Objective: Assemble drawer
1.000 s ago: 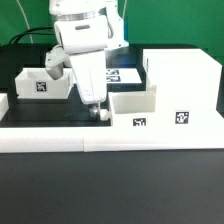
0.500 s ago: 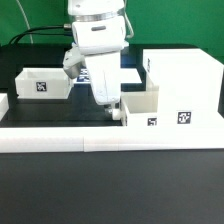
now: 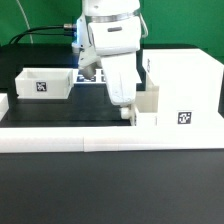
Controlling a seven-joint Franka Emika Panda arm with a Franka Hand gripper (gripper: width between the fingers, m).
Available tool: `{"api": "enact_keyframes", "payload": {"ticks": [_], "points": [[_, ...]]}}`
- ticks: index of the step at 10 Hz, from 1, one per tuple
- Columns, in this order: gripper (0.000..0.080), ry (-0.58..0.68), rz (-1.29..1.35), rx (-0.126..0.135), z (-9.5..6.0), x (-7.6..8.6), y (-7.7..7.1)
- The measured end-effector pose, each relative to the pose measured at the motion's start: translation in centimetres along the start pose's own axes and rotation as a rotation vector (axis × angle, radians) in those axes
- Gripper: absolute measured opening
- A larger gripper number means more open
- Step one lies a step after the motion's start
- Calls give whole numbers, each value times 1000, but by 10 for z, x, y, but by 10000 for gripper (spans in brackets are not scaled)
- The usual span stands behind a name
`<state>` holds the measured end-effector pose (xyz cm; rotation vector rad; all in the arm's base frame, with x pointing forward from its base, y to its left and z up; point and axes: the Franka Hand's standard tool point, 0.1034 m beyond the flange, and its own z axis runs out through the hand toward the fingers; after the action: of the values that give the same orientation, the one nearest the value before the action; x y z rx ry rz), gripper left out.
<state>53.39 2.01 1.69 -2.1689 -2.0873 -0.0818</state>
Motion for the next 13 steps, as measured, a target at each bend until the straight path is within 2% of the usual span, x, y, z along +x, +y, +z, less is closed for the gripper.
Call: {"api": "enact_keyframes", "payload": {"ticks": [6,7,10,13], "points": [[649,1,36,11,1,21,-1],[649,0,44,10,1,20,-1],[649,-12,80,5,-7,-2,-6],[649,-29,137,0,-24,-40,-25]]}}
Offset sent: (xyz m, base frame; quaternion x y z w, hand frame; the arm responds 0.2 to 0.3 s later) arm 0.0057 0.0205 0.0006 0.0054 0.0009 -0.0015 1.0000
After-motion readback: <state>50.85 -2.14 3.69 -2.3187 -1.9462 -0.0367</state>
